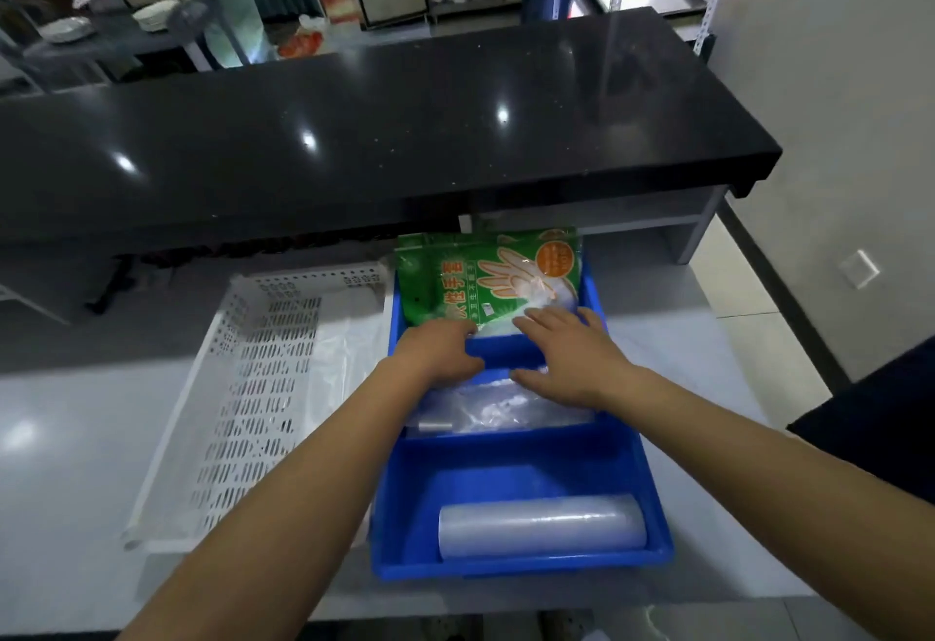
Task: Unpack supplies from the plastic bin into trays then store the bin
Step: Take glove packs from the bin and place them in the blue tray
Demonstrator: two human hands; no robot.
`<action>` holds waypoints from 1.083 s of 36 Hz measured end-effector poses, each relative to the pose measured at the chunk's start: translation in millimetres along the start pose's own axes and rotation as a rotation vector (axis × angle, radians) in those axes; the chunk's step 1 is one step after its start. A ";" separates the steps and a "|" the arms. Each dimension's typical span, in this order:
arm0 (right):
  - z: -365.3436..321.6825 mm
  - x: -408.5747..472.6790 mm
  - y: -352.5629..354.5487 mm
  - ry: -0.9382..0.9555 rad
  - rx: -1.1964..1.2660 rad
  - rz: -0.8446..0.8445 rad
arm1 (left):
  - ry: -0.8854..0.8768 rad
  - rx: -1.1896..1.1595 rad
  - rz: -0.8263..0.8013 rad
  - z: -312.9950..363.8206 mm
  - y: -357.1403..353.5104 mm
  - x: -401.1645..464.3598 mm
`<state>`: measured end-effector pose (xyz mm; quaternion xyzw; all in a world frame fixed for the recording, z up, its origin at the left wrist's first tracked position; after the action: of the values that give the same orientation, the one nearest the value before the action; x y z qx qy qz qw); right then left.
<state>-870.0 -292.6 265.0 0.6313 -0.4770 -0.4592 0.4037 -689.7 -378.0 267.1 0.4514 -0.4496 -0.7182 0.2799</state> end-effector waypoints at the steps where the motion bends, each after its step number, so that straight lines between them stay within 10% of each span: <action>1: -1.9 7.5 -1.8 -0.009 -0.013 -0.019 | -0.004 0.003 0.003 0.4 -0.3 -1.2; 14: -8.7 39.3 13.6 -0.194 0.022 -0.275 | 0.030 -0.027 -0.121 -0.1 4.0 -5.2; 26: -28.5 -40.6 13.1 -0.133 0.141 0.178 | -0.052 -0.002 0.282 -0.7 -17.3 -75.1; 39: -101.8 -136.9 -33.4 0.040 0.616 0.109 | 0.238 -0.348 0.410 -15.9 -73.5 -253.1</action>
<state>-780.9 -144.8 285.6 0.7064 -0.6187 -0.2584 0.2267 -564.9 -147.5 298.5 0.3773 -0.3656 -0.6549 0.5432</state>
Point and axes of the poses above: each hand's wrist, its own x-axis towards the middle knuckle, its own y-axis out of the back of the hand, z = x × y, the point moved 1 cm from there along x, towards the middle knuckle, and after that the axes turned 1 degree about -z, right-handed, at the moved point
